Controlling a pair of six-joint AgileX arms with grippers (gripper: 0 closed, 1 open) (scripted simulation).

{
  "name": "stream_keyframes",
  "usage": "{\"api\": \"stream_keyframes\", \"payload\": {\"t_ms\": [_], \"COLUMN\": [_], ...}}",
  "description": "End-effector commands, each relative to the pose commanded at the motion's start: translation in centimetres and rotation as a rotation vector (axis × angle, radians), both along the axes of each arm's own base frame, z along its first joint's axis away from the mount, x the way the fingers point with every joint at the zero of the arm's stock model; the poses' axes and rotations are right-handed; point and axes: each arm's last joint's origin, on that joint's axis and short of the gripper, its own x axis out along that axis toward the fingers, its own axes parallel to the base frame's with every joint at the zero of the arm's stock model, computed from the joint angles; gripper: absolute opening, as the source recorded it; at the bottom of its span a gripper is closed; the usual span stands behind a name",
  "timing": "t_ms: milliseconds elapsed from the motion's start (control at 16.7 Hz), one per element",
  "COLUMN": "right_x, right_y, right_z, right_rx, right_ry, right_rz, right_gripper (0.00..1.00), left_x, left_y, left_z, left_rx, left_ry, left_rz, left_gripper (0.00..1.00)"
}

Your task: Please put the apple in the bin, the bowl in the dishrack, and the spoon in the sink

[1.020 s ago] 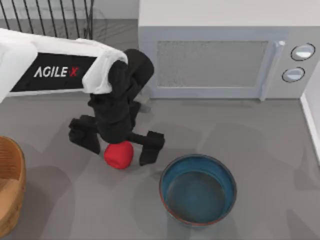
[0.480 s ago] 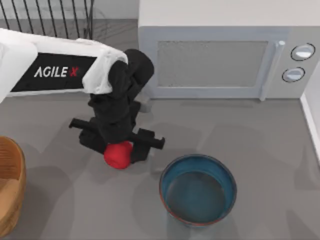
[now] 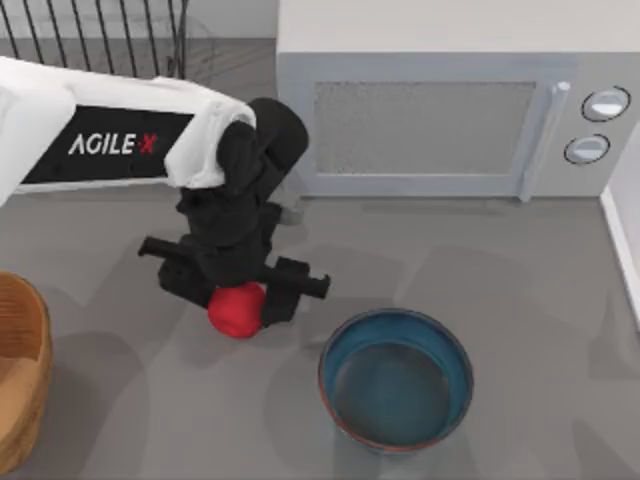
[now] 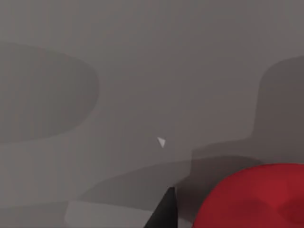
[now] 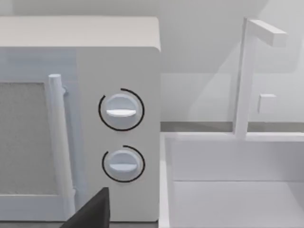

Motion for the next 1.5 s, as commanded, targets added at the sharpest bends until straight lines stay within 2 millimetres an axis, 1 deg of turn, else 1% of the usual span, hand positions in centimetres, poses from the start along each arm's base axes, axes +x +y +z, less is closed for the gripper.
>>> {"api": "stream_keyframes", "payload": {"t_ms": [60, 180, 240, 360, 600, 720, 780, 1020, 1140, 1320, 1500], "right_x": [0.0, 0.0, 0.0, 0.0, 0.0, 0.0, 0.0, 0.0, 0.0, 0.0, 0.0], "right_y": [0.0, 0.0, 0.0, 0.0, 0.0, 0.0, 0.0, 0.0, 0.0, 0.0, 0.0], "right_z": [0.0, 0.0, 0.0, 0.0, 0.0, 0.0, 0.0, 0.0, 0.0, 0.0, 0.0], "right_rx": [0.000, 0.000, 0.000, 0.000, 0.000, 0.000, 0.000, 0.000, 0.000, 0.000, 0.000], "right_ry": [0.000, 0.000, 0.000, 0.000, 0.000, 0.000, 0.000, 0.000, 0.000, 0.000, 0.000], "right_rz": [0.000, 0.000, 0.000, 0.000, 0.000, 0.000, 0.000, 0.000, 0.000, 0.000, 0.000], "right_gripper": [1.00, 1.00, 1.00, 1.00, 1.00, 1.00, 1.00, 1.00, 1.00, 1.00, 1.00], "left_x": [0.0, 0.2, 0.3, 0.5, 0.2, 0.1, 0.0, 0.1, 0.1, 0.3, 0.5], "left_y": [-0.1, -0.1, -0.2, -0.3, -0.2, -0.1, -0.1, 0.0, 0.2, 1.3, 3.1], "left_z": [0.8, 1.2, 1.8, 3.7, 8.5, 10.3, 10.7, 10.6, 10.7, 11.3, 12.0], "left_rx": [-0.014, -0.014, -0.014, -0.012, -0.005, -0.012, -0.014, -0.012, -0.012, -0.012, -0.008], "left_ry": [-0.013, -0.013, -0.013, -0.009, 0.002, -0.009, -0.012, -0.010, -0.009, -0.007, 0.001], "left_rz": [0.002, 0.002, 0.003, 0.006, 0.003, 0.002, 0.002, 0.002, 0.037, 0.185, 0.449], "left_gripper": [0.00, 0.00, 0.00, 0.00, 0.00, 0.00, 0.00, 0.00, 0.00, 0.00, 0.00]}}
